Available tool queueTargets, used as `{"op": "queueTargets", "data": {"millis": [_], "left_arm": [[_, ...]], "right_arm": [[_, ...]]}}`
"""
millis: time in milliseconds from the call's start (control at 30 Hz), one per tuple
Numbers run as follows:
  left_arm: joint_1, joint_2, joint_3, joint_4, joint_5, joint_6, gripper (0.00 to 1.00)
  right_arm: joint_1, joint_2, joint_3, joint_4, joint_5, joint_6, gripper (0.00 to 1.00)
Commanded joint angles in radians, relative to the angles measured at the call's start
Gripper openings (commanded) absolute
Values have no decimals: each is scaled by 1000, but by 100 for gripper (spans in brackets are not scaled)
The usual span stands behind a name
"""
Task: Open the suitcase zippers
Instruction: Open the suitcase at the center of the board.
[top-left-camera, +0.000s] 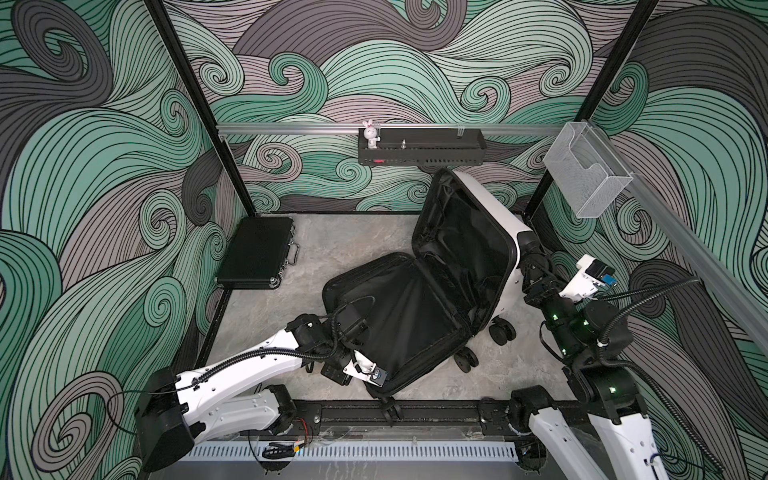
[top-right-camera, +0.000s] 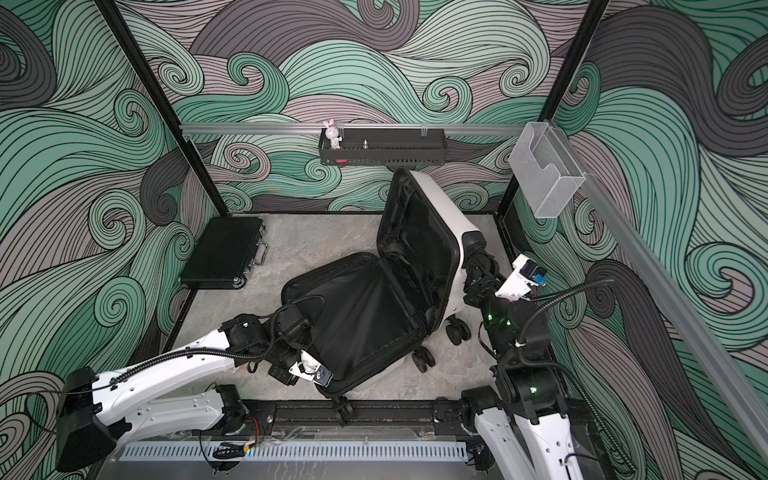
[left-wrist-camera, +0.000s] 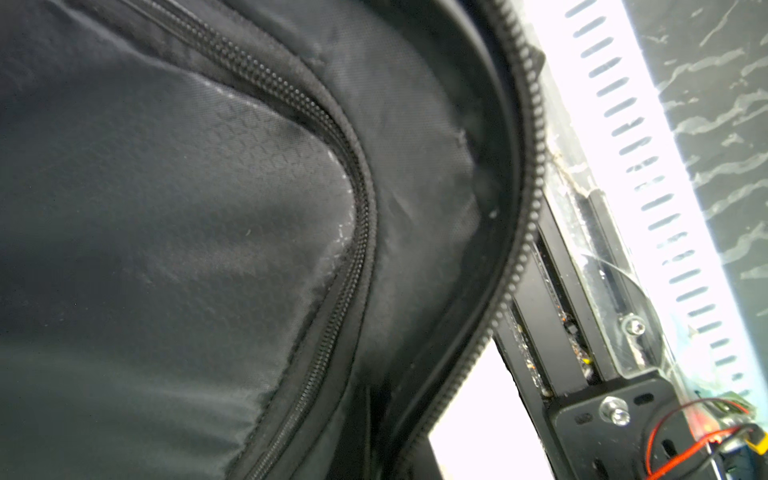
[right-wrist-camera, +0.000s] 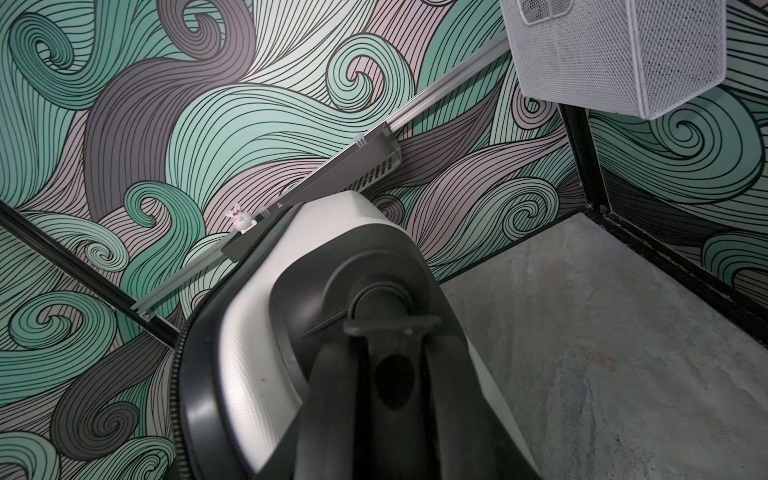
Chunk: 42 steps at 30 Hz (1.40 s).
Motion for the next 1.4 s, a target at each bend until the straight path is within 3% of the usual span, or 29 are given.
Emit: {"op": "queueTargets", "data": {"millis": [0,400,700,1367], "left_arm": [[16,-11,12,24,-46,-198,0],[15,-9,13,16,-50,-202,0],[16,-2,18,14,-50,-203,0],[14,49,46,12,-41,-221,0]], "right_arm": [[-42,42,-64,-193,100,-5,0],[-194,106,-158,-41,-34,72,0],[-295,201,-212,86,-72,45,0],[-314,596,-183,366,-97,5,0]]}}
